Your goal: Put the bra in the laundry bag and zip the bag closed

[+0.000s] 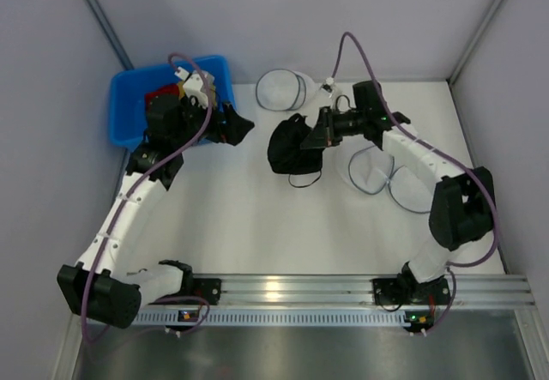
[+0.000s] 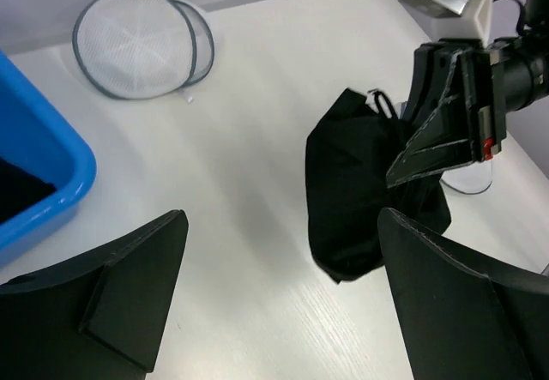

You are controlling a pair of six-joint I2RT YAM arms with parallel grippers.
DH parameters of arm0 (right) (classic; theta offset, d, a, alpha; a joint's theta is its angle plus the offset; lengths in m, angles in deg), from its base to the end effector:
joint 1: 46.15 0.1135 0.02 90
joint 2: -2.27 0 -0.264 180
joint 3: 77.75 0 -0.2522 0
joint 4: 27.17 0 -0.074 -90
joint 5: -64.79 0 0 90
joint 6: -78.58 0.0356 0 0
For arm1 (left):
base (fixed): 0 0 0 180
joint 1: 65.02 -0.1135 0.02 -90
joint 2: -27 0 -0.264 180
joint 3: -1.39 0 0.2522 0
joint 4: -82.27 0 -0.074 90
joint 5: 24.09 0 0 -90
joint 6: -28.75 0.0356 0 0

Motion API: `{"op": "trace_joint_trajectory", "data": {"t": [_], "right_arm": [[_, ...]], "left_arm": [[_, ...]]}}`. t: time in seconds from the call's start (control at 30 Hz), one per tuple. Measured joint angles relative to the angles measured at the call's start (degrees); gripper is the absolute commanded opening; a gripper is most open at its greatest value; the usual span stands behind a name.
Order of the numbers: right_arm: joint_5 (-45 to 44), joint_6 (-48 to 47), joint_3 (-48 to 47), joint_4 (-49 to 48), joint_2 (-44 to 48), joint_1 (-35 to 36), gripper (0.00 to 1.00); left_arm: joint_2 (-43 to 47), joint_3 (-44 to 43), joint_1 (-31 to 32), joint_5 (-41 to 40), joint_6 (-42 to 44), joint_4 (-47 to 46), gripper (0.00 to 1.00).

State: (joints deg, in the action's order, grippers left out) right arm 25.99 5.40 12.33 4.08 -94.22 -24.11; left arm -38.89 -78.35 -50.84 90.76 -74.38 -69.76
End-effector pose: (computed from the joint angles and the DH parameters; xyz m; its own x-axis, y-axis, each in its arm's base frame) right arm 0.3385 0.1670 0.2879 -0.7772 -0.1190 -0.6179 -0.6068 0.4014 0.6860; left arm 0.2485 -0.0782 0.3889 -0.3706 -0.1190 -0.9211 0.5475 0.7731 -0.3201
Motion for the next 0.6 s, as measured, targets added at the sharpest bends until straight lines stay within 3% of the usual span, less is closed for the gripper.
{"op": "trace_joint_trajectory", "data": {"t": [0.2,0.33,0.47,0.6], "right_arm": [[-0.3,-3.1,0.2,3.2,8.7,-10.2,0.00],[1.7,-6.6,3.2,7.4,15.6,-20.0,0.00],[4.9,-12.2,6.3,15.4,20.6,-31.8,0.00],[6.2,-24.8,5.5,29.3,21.0,-43.0,0.00]], "left_arm": [[-4.9,-4.7,1.6,2.7,1.2,0.0,0.98],[-11.4,-6.6,7.3,2.8,1.6,0.0,0.98],[-19.0,-9.1,14.7,2.2,0.9,0.0,0.91],[-26.8,-12.1,20.7,0.1,0.7,-0.5,0.79]]}}
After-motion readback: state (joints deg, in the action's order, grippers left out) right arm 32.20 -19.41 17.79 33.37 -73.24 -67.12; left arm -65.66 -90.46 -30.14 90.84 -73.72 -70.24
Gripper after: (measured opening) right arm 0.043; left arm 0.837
